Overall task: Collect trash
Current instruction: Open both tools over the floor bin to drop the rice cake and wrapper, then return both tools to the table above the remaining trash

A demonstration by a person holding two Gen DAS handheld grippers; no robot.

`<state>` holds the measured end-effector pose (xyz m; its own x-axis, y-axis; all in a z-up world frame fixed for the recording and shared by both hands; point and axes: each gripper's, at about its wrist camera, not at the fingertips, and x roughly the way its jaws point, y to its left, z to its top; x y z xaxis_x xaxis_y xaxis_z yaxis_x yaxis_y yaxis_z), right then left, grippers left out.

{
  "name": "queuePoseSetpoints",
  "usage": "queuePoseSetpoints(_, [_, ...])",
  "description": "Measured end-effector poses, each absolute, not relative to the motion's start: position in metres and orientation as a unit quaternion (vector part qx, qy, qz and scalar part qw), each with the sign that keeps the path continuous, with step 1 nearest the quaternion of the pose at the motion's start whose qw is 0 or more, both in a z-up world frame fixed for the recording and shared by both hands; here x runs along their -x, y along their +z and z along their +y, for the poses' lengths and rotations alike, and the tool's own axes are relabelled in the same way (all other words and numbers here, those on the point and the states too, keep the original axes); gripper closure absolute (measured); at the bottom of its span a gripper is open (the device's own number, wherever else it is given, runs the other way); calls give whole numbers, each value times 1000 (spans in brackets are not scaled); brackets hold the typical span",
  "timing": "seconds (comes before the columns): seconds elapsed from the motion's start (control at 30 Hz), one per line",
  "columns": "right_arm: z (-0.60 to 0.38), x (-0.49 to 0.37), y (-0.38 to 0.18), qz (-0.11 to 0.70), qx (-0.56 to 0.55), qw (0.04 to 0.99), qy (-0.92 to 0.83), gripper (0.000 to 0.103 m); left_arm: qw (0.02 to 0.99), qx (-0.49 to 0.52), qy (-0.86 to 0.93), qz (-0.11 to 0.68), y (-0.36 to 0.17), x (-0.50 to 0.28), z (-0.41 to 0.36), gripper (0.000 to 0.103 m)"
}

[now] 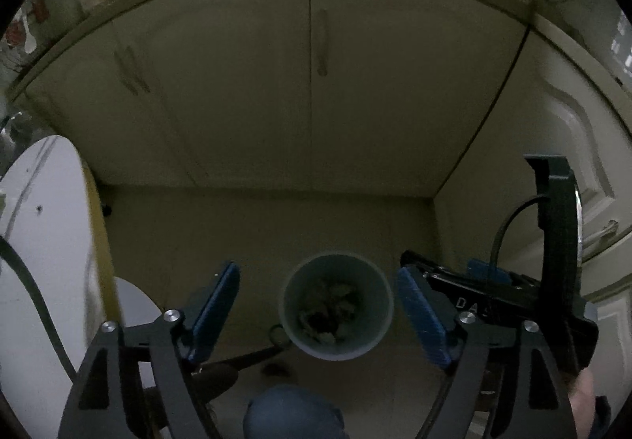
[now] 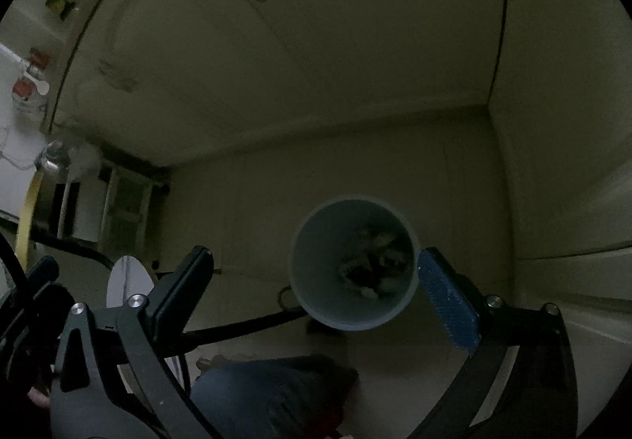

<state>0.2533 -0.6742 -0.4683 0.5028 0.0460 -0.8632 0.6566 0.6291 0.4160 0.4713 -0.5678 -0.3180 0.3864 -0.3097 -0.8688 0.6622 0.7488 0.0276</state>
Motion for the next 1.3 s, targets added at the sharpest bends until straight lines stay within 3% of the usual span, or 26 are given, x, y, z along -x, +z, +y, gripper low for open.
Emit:
queuePoseSetpoints(0.27, [-658,-239,-421,425,-365,802,-207,0,831,-168,-317,426,-286,-448,-550,19])
queuePoseSetpoints(0.63, [-600,-233,-307,354,-305,861,-203,0,883,-120,-298,342,-218,-413,-476,10])
queuePoseSetpoints(1.03, [-469,-247,-184,272,-200,931,-139,0,935,-58,-239,254,-152,-348,-285,5])
queuePoseSetpoints(1.3, [-358,-277,-143,242,-108,959,-99,0,960,-18,-174,218,-139,-293,-169,1])
